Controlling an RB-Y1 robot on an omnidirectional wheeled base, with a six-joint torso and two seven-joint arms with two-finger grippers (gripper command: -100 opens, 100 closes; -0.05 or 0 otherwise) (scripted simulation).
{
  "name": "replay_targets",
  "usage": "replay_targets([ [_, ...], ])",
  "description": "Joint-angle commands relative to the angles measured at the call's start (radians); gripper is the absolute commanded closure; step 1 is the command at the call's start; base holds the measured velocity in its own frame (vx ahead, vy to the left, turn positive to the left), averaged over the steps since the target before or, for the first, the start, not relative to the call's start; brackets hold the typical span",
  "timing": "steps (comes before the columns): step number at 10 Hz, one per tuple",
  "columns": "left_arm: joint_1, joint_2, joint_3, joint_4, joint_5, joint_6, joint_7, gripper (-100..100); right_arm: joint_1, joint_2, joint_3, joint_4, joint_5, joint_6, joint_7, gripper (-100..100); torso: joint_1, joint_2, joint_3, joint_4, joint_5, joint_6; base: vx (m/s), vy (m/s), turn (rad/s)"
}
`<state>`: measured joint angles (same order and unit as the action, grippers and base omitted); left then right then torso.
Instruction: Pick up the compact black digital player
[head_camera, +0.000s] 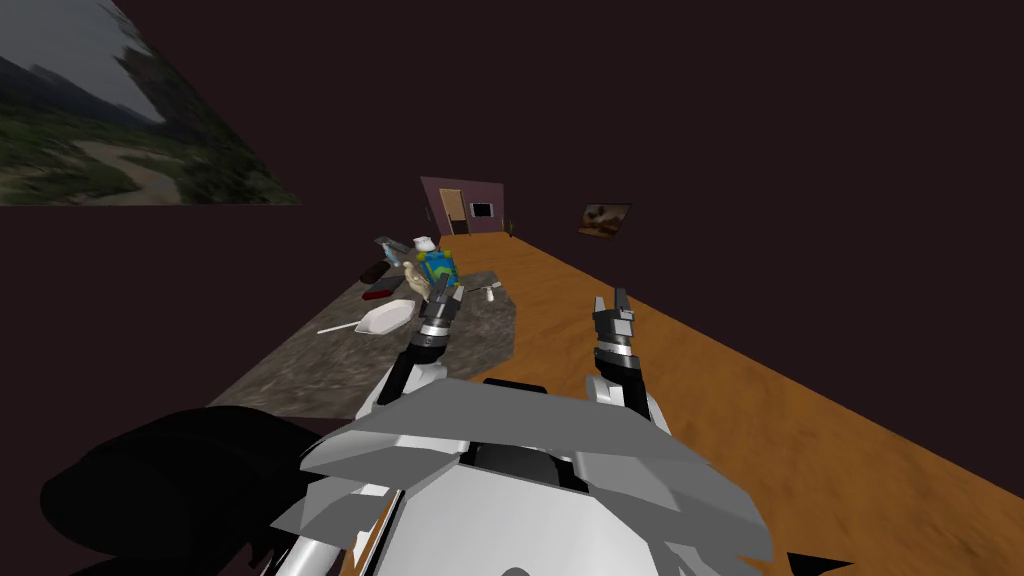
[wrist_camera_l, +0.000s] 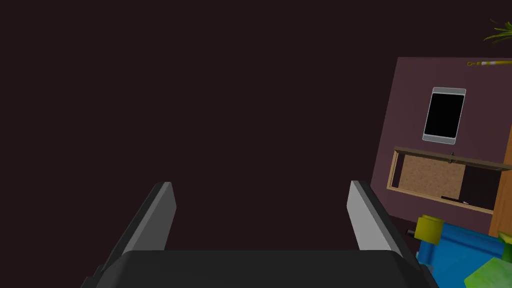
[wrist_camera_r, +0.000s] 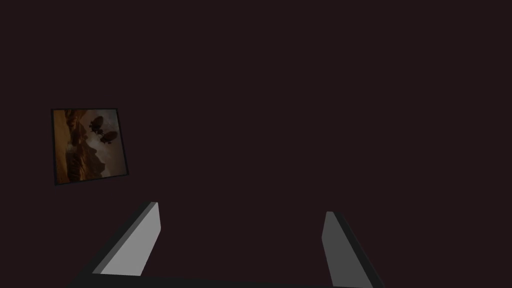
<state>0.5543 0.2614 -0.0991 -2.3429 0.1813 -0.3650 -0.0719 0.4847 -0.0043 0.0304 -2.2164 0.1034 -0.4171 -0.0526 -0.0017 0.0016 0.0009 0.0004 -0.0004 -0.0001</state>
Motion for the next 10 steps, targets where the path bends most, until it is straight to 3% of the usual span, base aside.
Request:
replay_targets([
  [1, 0.002, 0.05, -0.036, -0.002, 0.043, -0.002, 0.007, -100, 0.0, 0.0, 0.0, 0.0, 0.0, 0.0, 0.0, 0, 0.0, 0.0, 0.0, 0.0, 0.0, 0.0, -0.014, -0.028, -0.126],
  [2, 0.002, 0.069, -0.036, -0.002, 0.043, -0.002, 0.007, -100, 0.0, 0.0, 0.0, 0.0, 0.0, 0.0, 0.0, 0, 0.0, 0.0, 0.0, 0.0, 0.0, 0.0, -0.011, -0.017, -0.057],
  [3, 0.007, 0.105, -0.07, -0.007, 0.084, -0.003, 0.014, -100, 0.0, 0.0, 0.0, 0.0, 0.0, 0.0, 0.0, 0, 0.001, -0.001, 0.0, 0.0, 0.0, 0.0, -0.012, -0.024, -0.157],
  [4, 0.007, 0.124, -0.07, -0.007, 0.084, -0.003, 0.014, -100, 0.0, 0.0, 0.0, 0.0, 0.0, 0.0, 0.0, 0, 0.0, -0.001, 0.0, 0.0, 0.0, 0.0, -0.01, -0.017, -0.064],
  [5, 0.013, 0.16, -0.107, -0.012, 0.127, -0.004, 0.02, -100, 0.0, 0.0, 0.0, 0.0, 0.0, 0.0, 0.0, 0, 0.001, -0.001, 0.0, 0.0, 0.0, 0.0, -0.011, -0.028, -0.152],
  [6, 0.013, 0.181, -0.107, -0.012, 0.127, -0.004, 0.02, -100, 0.0, 0.0, 0.0, 0.0, 0.0, 0.0, 0.0, 0, 0.0, 0.0, 0.0, 0.0, 0.0, 0.0, -0.009, -0.02, -0.067],
  [7, 0.018, 0.218, -0.145, -0.016, 0.17, -0.006, 0.027, -100, 0.0, 0.0, 0.0, 0.0, 0.0, 0.0, 0.0, 0, 0.001, -0.001, 0.0, 0.0, 0.0, 0.0, -0.007, -0.025, -0.155],
  [8, 0.018, 0.24, -0.145, -0.016, 0.172, -0.006, 0.027, -100, 0.0, 0.0, 0.0, 0.0, 0.0, 0.0, 0.0, 0, 0.0, -0.001, -0.001, 0.0, 0.0, 0.0, -0.003, -0.02, -0.086],
  [9, 0.023, 0.279, -0.185, -0.02, 0.216, -0.007, 0.033, -100, 0.0, 0.0, 0.0, 0.0, 0.0, 0.0, 0.0, 0, 0.001, -0.001, -0.001, 0.0, 0.0, 0.0, -0.001, -0.025, -0.181],
  [10, 0.023, 0.302, -0.185, -0.02, 0.22, -0.007, 0.033, -100, 0.0, 0.0, 0.0, 0.0, 0.0, 0.0, 0.0, 0, 0.0, -0.001, -0.001, 0.0, 0.0, 0.0, -0.002, -0.015, -0.072],
])
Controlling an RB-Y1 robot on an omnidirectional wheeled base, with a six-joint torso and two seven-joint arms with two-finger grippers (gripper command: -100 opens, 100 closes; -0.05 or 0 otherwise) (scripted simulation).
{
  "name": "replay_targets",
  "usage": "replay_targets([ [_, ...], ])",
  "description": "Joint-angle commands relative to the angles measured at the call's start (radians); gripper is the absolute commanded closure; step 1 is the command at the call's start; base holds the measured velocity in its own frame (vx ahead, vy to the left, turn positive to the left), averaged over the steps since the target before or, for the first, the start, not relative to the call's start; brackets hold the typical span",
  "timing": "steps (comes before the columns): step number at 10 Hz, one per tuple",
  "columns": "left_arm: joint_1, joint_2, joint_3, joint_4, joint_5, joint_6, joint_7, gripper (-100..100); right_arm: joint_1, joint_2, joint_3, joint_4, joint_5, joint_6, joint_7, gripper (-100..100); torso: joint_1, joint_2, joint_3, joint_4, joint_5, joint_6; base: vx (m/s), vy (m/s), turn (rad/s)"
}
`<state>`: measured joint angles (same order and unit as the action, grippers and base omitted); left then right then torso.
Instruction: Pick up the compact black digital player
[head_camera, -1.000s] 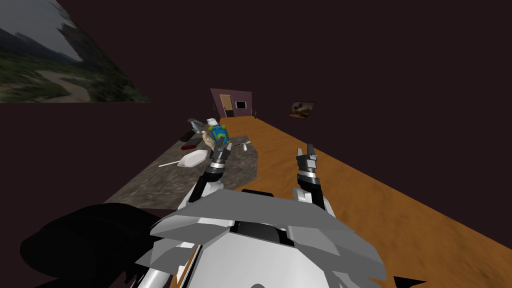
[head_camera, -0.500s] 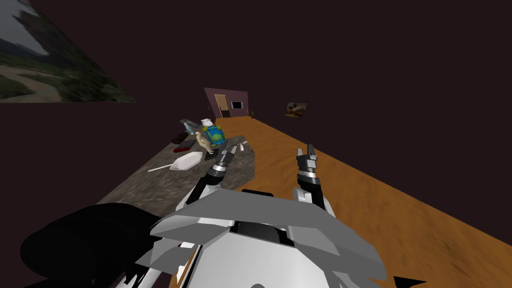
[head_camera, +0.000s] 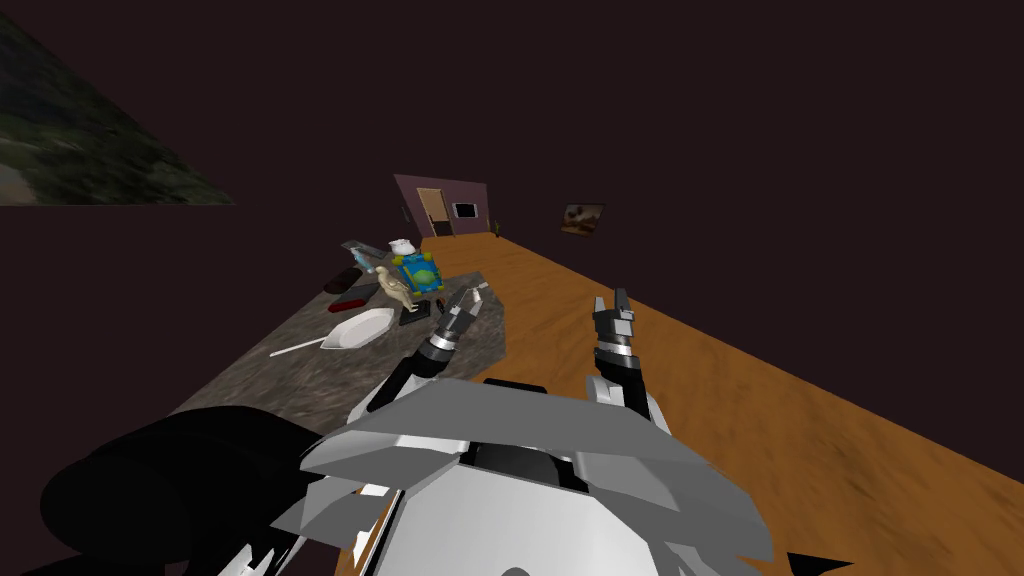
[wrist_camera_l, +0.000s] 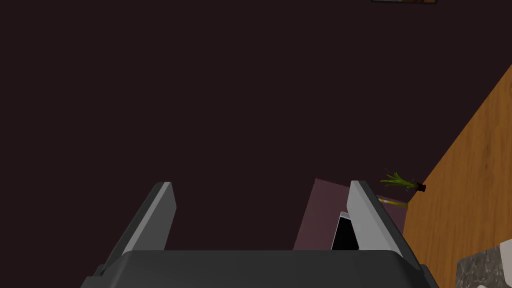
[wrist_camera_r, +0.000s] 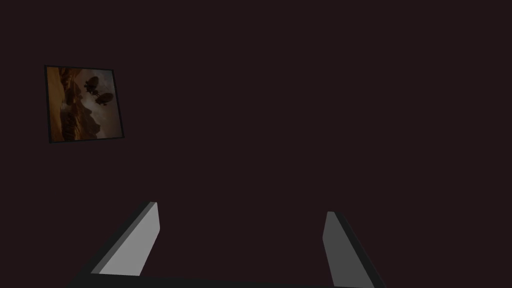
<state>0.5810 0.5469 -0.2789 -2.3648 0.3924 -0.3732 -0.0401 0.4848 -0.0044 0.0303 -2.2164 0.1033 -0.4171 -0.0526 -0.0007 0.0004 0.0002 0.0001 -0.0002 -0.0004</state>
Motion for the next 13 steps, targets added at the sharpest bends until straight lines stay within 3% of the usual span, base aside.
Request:
replay_targets([
  [1, 0.002, 0.05, -0.046, -0.001, 0.05, 0.0, 0.007, -100, 0.0, 0.0, 0.0, 0.0, 0.0, 0.0, 0.0, 0, 0.0, 0.0, 0.0, 0.0, 0.0, 0.0, 0.002, -0.022, -0.148],
  [2, 0.002, 0.08, -0.046, -0.001, 0.059, 0.0, 0.007, -100, 0.0, 0.0, 0.0, 0.0, 0.0, 0.0, 0.0, 0, 0.0, 0.0, 0.0, 0.0, 0.0, 0.0, 0.0, -0.017, -0.089],
  [3, 0.007, 0.11, -0.089, -0.003, 0.096, -0.002, 0.013, -100, 0.0, 0.0, 0.0, 0.0, 0.0, 0.0, 0.0, 0, 0.0, 0.0, 0.0, 0.0, 0.0, 0.0, 0.006, -0.023, -0.187],
  [5, 0.007, 0.145, -0.089, -0.003, 0.111, -0.002, 0.013, -100, 0.0, 0.0, 0.0, 0.0, 0.0, 0.0, 0.0, 0, 0.0, 0.0, 0.0, 0.0, 0.0, 0.0, 0.003, -0.009, -0.036],
  [6, 0.012, 0.185, -0.132, -0.004, 0.157, -0.003, 0.018, -100, 0.0, 0.0, 0.0, 0.0, 0.0, 0.0, 0.0, 0, 0.001, 0.0, 0.0, 0.0, 0.0, 0.0, 0.006, -0.013, -0.153],
  [7, 0.012, 0.212, -0.132, -0.004, 0.164, -0.003, 0.018, -100, 0.0, 0.0, 0.0, 0.0, 0.0, 0.0, 0.0, 0, 0.0, 0.0, 0.0, 0.0, 0.0, 0.0, 0.006, -0.009, -0.11],
  [8, 0.017, 0.245, -0.174, -0.005, 0.206, -0.005, 0.023, -100, 0.0, 0.0, 0.0, 0.0, 0.0, 0.0, 0.0, 0, 0.001, 0.0, 0.0, 0.0, 0.0, 0.0, 0.01, -0.016, -0.216],
  [10, 0.017, 0.281, -0.176, -0.005, 0.218, -0.005, 0.023, -100, 0.0, 0.0, 0.0, 0.0, 0.0, 0.0, 0.0, 0, 0.001, -0.001, 0.0, 0.0, 0.0, 0.0, 0.007, -0.006, -0.041],
  [11, 0.022, 0.319, -0.221, -0.004, 0.264, -0.006, 0.027, -100, 0.0, 0.0, 0.0, 0.0, 0.0, 0.0, 0.0, 0, 0.001, 0.0, 0.0, 0.0, 0.0, 0.0, 0.012, -0.008, -0.194],
  [13, 0.022, 0.352, -0.221, -0.004, 0.273, -0.006, 0.027, -100, 0.0, 0.0, 0.0, 0.0, 0.0, 0.0, 0.0, 0, 0.001, -0.001, 0.0, 0.0, 0.0, 0.0, 0.009, -0.003, -0.041],
])
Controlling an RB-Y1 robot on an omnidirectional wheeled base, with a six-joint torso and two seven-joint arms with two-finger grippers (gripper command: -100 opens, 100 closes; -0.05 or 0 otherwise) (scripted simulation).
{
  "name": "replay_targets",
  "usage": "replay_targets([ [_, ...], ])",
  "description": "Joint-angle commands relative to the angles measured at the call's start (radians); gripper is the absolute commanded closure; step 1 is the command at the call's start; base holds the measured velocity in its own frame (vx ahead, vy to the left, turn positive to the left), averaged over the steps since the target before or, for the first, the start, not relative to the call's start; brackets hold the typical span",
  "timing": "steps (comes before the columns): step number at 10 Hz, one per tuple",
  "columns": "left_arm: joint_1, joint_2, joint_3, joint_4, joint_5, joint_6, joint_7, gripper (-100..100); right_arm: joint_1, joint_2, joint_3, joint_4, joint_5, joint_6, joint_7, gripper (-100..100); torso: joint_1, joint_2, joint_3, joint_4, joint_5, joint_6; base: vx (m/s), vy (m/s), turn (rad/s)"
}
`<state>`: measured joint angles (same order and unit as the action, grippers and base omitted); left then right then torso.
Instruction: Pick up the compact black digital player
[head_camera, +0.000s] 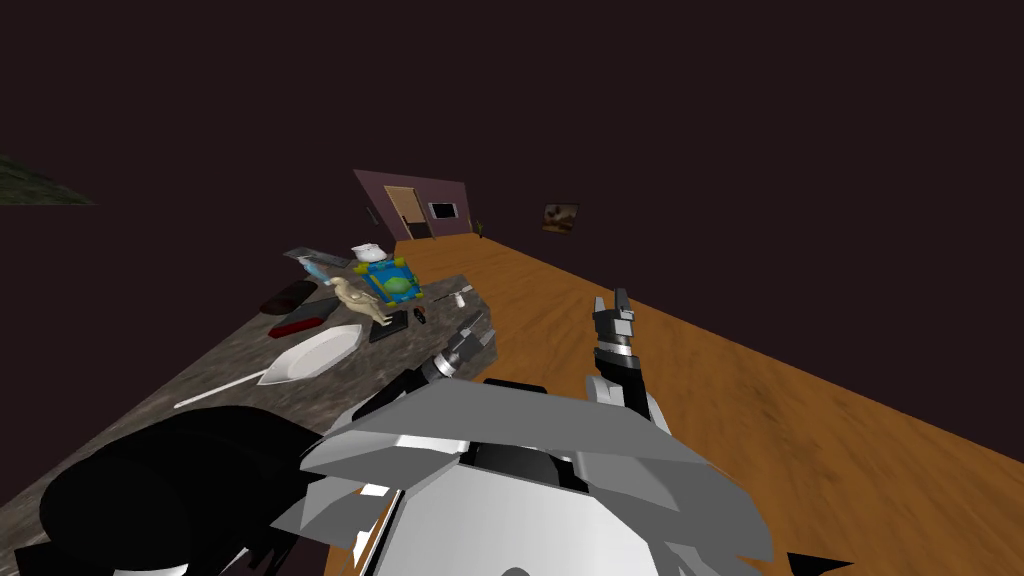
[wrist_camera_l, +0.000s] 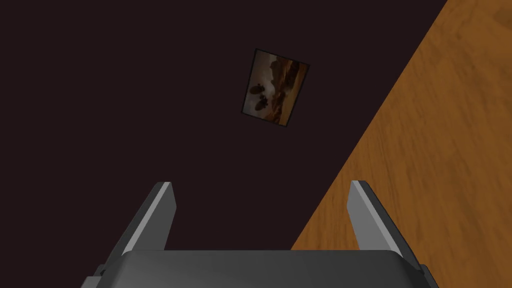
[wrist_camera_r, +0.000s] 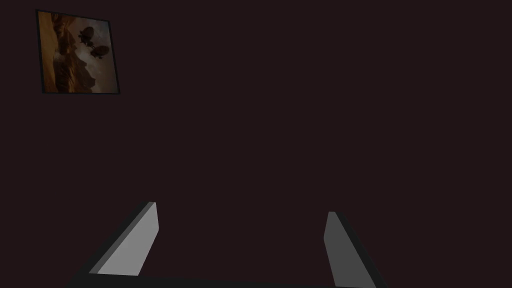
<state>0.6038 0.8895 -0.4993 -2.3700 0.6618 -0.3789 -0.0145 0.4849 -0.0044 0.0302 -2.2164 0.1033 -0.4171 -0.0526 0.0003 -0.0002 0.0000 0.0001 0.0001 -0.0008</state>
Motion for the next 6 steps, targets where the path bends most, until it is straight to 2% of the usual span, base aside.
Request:
replay_targets([
  [1, 0.004, 0.05, -0.045, 0.002, 0.05, -0.002, 0.005, -100, 0.0, 0.0, 0.0, 0.0, 0.0, 0.0, 0.0, 0, 0.0, 0.0, 0.0, 0.0, 0.0, 0.0, 0.014, -0.009, -0.174],
  [2, 0.004, 0.08, -0.045, 0.002, 0.06, -0.002, 0.005, -100, 0.0, 0.0, 0.0, 0.0, 0.0, 0.0, 0.0, 0, 0.0, 0.0, 0.0, 0.0, 0.0, 0.001, 0.016, -0.002, -0.141],
  [3, 0.008, 0.112, -0.089, 0.005, 0.099, -0.003, 0.008, -100, 0.0, 0.0, 0.0, 0.0, 0.0, 0.0, 0.0, 0, 0.0, 0.0, 0.0, 0.0, 0.0, 0.0, 0.024, -0.003, -0.195],
  [4, 0.008, 0.141, -0.09, 0.005, 0.116, -0.003, 0.008, -100, 0.0, 0.0, 0.0, 0.0, 0.0, 0.0, 0.0, 0, 0.0, -0.001, -0.001, 0.0, 0.0, 0.001, 0.02, 0.003, -0.078],
  [5, 0.008, 0.155, -0.09, 0.005, 0.116, -0.003, 0.008, -100, 0.0, 0.0, 0.0, 0.0, 0.0, 0.0, 0.0, 0, 0.0, -0.001, -0.001, 0.0, 0.0, 0.0, 0.008, 0.002, 0.009],
  [6, 0.012, 0.195, -0.135, 0.008, 0.161, -0.004, 0.011, -100, 0.0, 0.0, 0.0, 0.0, 0.0, 0.0, 0.0, 0, 0.0, 0.0, 0.0, 0.0, 0.0, 0.0, 0.017, -0.004, -0.227],
])
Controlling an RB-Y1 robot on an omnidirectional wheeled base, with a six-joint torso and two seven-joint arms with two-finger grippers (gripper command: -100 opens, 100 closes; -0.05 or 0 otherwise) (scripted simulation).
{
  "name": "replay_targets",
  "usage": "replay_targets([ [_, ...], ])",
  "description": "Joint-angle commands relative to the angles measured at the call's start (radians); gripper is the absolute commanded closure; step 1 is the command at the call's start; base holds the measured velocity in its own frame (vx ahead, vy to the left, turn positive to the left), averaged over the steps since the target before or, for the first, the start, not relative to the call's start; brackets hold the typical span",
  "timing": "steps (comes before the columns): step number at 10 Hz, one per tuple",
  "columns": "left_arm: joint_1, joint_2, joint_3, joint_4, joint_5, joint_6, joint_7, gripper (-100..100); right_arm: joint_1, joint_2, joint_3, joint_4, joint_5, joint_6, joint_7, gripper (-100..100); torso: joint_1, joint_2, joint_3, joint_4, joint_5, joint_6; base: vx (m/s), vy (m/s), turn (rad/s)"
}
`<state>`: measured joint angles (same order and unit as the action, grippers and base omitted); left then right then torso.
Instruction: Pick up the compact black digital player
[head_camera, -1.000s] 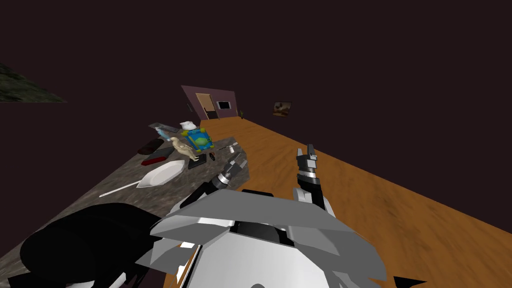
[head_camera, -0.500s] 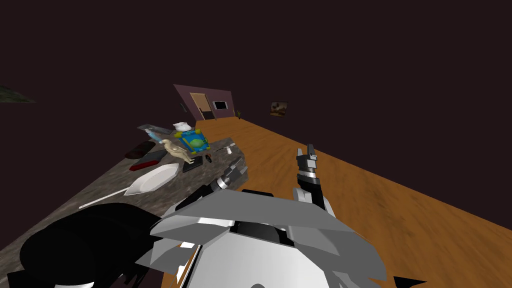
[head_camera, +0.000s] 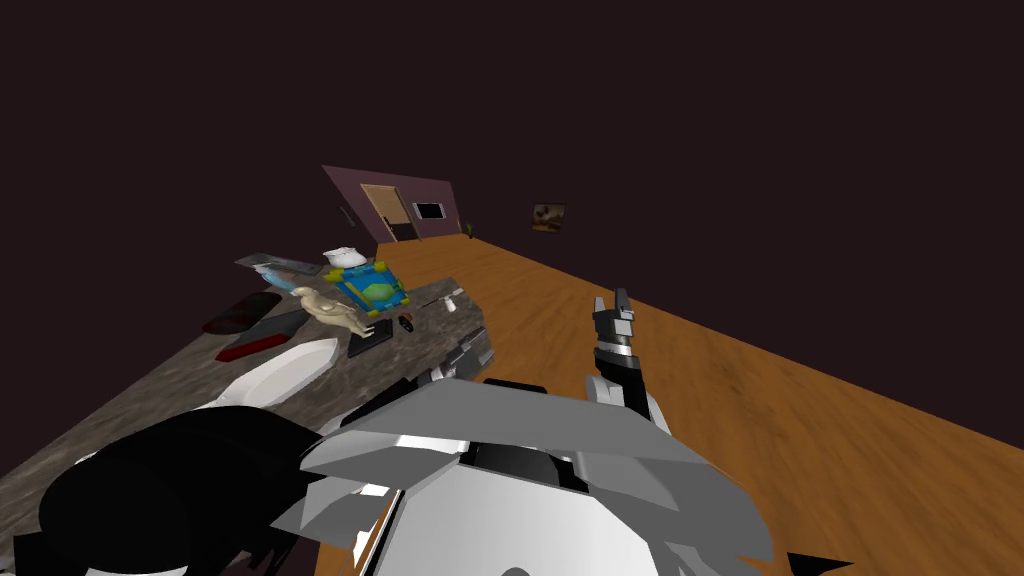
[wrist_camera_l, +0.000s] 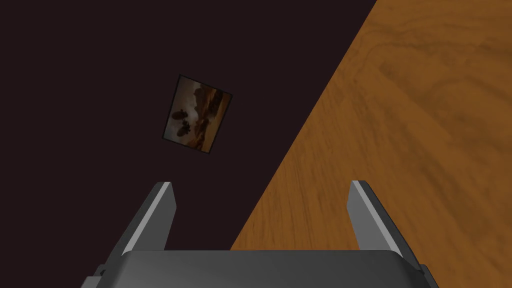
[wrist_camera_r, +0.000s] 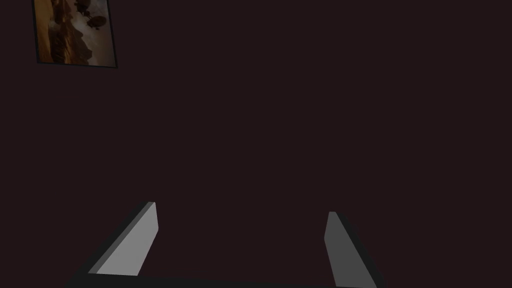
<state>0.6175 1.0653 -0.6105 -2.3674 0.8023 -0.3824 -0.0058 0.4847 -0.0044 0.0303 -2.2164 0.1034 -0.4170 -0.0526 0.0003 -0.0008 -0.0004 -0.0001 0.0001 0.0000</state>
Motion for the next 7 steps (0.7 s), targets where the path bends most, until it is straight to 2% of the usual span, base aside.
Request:
replay_targets([
  [1, -0.002, 0.05, -0.024, 0.006, 0.033, -0.001, 0.002, -100, 0.0, 0.0, 0.0, 0.0, 0.0, 0.0, 0.0, 0, 0.0, 0.0, 0.0, 0.0, 0.0, 0.0, 0.017, 0.006, -0.105],
  [2, 0.002, 0.085, -0.063, 0.01, 0.072, -0.002, 0.004, -100, 0.0, 0.0, 0.0, 0.0, 0.0, 0.0, 0.0, 0, 0.0, 0.0, 0.0, 0.0, 0.0, -0.001, 0.033, 0.004, -0.186],
  [3, 0.002, 0.112, -0.069, 0.01, 0.089, -0.002, 0.004, -100, 0.0, 0.0, 0.0, 0.0, 0.0, 0.0, 0.0, 0, 0.0, -0.001, 0.0, 0.0, 0.0, 0.0, 0.025, 0.01, -0.083],
  [4, 0.002, 0.127, -0.069, 0.01, 0.089, -0.002, 0.004, -100, 0.0, 0.0, 0.0, 0.0, 0.0, 0.0, 0.0, 0, 0.001, -0.001, 0.0, 0.0, 0.0, -0.001, 0.009, 0.007, 0.01],
  [5, 0.005, 0.16, -0.114, 0.015, 0.136, -0.003, 0.005, -100, 0.0, 0.0, 0.0, 0.0, 0.0, 0.0, 0.0, 0, 0.001, 0.0, 0.0, 0.0, 0.0, -0.001, 0.021, 0.005, -0.193],
  [6, 0.005, 0.19, -0.114, 0.015, 0.146, -0.003, 0.005, -100, 0.0, 0.0, 0.0, 0.0, 0.0, 0.0, 0.0, 0, 0.001, 0.0, 0.0, 0.0, 0.0, 0.0, 0.024, 0.014, -0.132],
  [7, 0.005, 0.201, -0.114, 0.015, 0.146, -0.003, 0.005, -100, 0.0, 0.0, 0.0, 0.0, 0.0, 0.0, 0.0, 0, 0.001, -0.001, 0.0, 0.0, 0.0, -0.001, 0.012, 0.01, 0.018],
])
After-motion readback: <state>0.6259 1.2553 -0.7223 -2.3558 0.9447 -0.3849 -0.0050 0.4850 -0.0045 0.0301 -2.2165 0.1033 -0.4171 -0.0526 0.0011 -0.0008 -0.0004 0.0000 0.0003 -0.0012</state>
